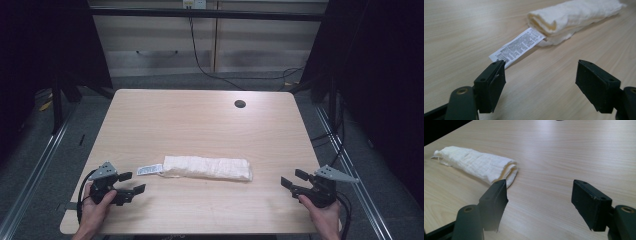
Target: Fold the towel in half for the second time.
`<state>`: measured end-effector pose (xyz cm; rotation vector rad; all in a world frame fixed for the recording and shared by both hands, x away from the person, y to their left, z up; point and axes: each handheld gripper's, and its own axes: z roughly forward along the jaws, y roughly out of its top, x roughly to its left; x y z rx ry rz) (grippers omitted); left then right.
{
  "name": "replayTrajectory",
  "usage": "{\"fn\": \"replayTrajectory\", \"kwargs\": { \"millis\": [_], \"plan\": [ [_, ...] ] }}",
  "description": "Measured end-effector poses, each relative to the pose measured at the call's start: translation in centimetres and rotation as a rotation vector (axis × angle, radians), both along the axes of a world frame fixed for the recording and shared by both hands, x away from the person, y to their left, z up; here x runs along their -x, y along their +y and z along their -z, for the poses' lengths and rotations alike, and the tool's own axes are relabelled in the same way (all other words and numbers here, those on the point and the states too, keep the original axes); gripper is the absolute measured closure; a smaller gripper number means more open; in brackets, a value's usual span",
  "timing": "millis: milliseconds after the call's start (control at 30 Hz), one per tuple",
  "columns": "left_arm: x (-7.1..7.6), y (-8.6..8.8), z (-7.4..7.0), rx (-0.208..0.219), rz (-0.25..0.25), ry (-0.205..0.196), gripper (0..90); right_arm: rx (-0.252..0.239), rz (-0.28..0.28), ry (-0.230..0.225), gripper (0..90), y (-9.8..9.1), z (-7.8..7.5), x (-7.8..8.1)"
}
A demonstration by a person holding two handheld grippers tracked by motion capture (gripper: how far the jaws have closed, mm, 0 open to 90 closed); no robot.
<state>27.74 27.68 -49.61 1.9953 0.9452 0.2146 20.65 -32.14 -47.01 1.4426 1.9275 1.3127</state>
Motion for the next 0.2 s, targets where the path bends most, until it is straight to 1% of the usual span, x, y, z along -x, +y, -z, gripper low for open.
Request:
{"fn": "replayTrajectory", "kwargs": {
  "millis": [33,67,133,200],
  "plan": [
    [-0.1,0.0,0.15,-0.004,0.002,0.005,23.6,-0.009,0.005,0.003,29.1,-0.09,0.12,-0.03],
    [-0.09,0.05,0.15,0.002,0.008,0.002,23.6,-0.003,0.003,0.013,28.9,-0.09,0.26,-0.1],
    [0.16,0.14,0.01,0.011,-0.003,-0.014,22.9,0.017,0.002,0.022,28.3,0.12,0.48,-0.21],
    [0.3,0.31,0.0,0.005,-0.009,-0.026,22.8,0.031,0.002,0.031,27.2,0.33,0.61,-0.3]
  ]
}}
